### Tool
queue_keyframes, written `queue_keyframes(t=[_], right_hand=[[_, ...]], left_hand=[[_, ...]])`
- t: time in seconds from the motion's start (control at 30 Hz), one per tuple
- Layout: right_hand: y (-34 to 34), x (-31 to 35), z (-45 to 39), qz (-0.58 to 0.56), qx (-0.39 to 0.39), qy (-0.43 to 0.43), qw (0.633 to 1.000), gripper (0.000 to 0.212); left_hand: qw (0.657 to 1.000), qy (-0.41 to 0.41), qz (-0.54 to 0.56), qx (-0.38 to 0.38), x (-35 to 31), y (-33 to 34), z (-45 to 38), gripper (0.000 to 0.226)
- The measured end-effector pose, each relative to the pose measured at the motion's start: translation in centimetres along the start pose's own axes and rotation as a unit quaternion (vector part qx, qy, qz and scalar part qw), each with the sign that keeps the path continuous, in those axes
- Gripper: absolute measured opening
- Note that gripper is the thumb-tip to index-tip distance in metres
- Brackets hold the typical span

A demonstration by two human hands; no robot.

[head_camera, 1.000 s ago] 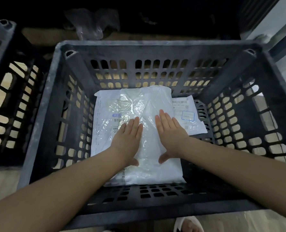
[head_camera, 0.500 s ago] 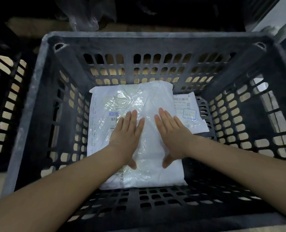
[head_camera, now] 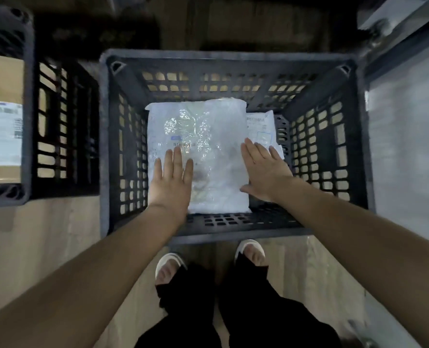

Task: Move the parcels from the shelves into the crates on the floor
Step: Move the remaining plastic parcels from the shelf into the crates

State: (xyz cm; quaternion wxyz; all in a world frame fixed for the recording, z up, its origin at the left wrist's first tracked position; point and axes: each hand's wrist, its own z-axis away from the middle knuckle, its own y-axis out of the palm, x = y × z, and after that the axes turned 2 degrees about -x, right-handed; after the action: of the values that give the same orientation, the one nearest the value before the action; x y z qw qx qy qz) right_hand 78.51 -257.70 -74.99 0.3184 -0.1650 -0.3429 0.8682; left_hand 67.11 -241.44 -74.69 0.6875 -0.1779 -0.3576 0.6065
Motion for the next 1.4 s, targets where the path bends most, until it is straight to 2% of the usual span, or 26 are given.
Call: queue_keyframes(t=[0.17, 0.33, 0.53, 0.67, 0.83, 1.0, 1.1, 1.2, 1.33, 1.4], right_hand=[[-7.8, -0.5, 10.0, 0.002, 0.013, 0.012, 1.000, 0.083], [-20.0, -2.1, 18.7, 0.006, -0.035, 0.026, 0.999, 0.073], [-33.8, -2.6, 26.1, -0.008, -0.154, 0.020, 0.988, 0.067], [-40.7, -2.2, 30.3, -0.029, -0.262, 0.014, 0.965, 0.057], [-45.6, -1.6, 34.9, -0.083, -0.368, 0.035, 0.926, 0.052], [-46.8, -0.9, 37.4, -0.165, -0.498, 0.053, 0.850, 0.039], [-48.4, -1.1, 38.5, -0.195, -0.523, 0.050, 0.828, 0.042], [-50.8, -2.3, 39.5, -0.216, -0.544, 0.041, 0.810, 0.045], [-55.1, -4.5, 41.0, -0.251, -0.578, 0.022, 0.776, 0.047], [-57.3, -5.7, 41.5, -0.268, -0.597, 0.022, 0.755, 0.047]], left_hand=[[0.999, -0.047, 0.017, 0.015, 6.0, -7.0, 9.4, 0.089], [0.997, -0.060, 0.027, -0.030, 12.9, -18.1, 17.6, 0.083], [0.990, -0.074, 0.024, -0.120, 19.6, -30.8, 24.7, 0.076], [0.978, -0.095, 0.053, -0.176, 22.7, -37.1, 28.7, 0.075], [0.937, -0.097, 0.152, -0.298, 24.5, -42.0, 33.5, 0.063], [0.896, -0.103, 0.220, -0.372, 24.7, -44.5, 37.0, 0.055], [0.866, -0.103, 0.261, -0.414, 24.7, -46.0, 38.0, 0.051], [0.823, -0.102, 0.285, -0.481, 25.1, -48.2, 38.4, 0.049], [0.798, -0.095, 0.300, -0.514, 27.2, -52.6, 38.2, 0.052], [0.782, -0.098, 0.279, -0.549, 28.7, -54.8, 37.6, 0.045]])
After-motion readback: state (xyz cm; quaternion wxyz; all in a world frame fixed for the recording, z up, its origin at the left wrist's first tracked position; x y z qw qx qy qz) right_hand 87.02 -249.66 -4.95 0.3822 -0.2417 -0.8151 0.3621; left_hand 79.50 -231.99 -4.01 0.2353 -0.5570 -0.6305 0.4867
